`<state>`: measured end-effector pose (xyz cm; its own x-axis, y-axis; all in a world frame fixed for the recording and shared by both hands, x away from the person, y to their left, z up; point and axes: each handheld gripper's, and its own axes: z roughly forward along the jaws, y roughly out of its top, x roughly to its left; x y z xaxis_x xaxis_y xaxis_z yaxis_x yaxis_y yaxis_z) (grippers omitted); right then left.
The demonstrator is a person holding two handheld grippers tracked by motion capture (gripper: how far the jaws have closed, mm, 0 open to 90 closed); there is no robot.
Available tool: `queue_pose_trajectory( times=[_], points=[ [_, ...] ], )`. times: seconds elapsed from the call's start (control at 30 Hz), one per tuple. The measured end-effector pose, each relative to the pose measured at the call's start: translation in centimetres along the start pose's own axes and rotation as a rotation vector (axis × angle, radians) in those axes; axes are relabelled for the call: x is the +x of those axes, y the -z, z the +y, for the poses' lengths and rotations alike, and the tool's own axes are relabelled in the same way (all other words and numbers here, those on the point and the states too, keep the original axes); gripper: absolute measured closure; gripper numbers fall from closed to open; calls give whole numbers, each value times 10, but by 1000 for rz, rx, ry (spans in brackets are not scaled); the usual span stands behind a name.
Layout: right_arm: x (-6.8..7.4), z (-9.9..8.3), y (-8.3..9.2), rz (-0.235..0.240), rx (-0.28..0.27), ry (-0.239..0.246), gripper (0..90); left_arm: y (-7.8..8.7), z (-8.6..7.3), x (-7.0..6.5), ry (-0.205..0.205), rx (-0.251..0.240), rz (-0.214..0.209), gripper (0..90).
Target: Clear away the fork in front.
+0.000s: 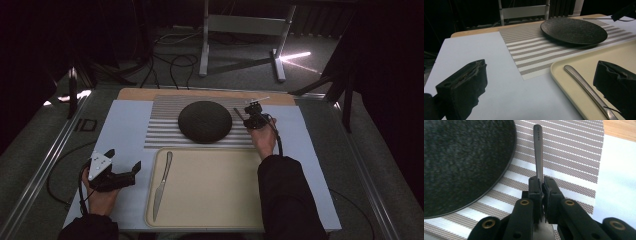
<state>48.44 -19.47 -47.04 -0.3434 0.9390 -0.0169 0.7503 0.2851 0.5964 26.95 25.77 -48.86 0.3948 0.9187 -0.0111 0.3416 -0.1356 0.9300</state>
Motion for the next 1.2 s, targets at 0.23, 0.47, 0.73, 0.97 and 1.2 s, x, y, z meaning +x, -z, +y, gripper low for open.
queue_pose_trajectory(
  times=[0.23, 0.47, 0.73, 0.97, 1.2],
  points=[
    [5, -1, 12, 22, -35, 38, 859, 0, 0, 0, -3, 5, 1, 1],
    [8, -4, 24, 40, -73, 63, 858, -1, 0, -1, -7, 10, 1, 1],
    [19, -11, 44, 75, -126, 130, 859, -3, 0, -2, -6, 20, 8, 2],
    [33, -20, 58, 102, -164, 189, 858, -4, -1, -3, -1, 28, 11, 2],
    [46, -33, 70, 148, -213, 212, 858, -5, -1, -4, -1, 34, 6, 1]
  ],
)
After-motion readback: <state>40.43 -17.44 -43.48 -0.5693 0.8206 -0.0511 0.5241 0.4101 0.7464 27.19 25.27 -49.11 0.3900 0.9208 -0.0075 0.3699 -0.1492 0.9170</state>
